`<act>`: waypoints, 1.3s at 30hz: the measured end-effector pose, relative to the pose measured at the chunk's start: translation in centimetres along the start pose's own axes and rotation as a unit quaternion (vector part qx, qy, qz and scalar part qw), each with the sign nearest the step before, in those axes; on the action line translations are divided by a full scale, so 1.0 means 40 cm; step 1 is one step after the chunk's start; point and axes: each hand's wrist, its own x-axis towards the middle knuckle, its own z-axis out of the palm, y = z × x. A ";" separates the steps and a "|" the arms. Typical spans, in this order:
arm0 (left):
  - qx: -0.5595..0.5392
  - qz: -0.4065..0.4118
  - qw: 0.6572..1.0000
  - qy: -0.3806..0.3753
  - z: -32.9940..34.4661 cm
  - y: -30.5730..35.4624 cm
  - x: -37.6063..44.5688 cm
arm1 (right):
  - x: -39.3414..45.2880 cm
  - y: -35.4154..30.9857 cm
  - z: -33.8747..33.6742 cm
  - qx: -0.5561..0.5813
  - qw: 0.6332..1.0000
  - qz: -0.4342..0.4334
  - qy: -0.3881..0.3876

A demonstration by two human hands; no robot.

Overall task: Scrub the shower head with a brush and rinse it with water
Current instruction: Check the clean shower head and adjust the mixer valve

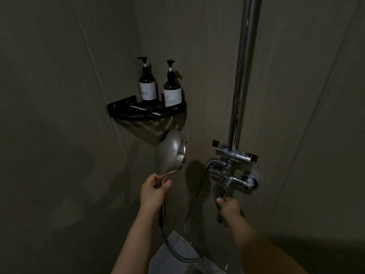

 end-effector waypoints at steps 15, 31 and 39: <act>0.016 0.013 1.000 0.010 -0.042 0.014 0.001 | -0.167 -0.281 0.110 0.541 0.817 0.092 -0.176; -0.020 -0.001 1.000 0.001 -0.055 0.005 0.021 | -0.141 -0.297 0.150 0.538 0.806 0.052 -0.240; -0.072 0.000 0.996 -0.052 -0.031 0.019 0.028 | -0.126 -0.298 0.135 0.558 0.803 0.050 -0.203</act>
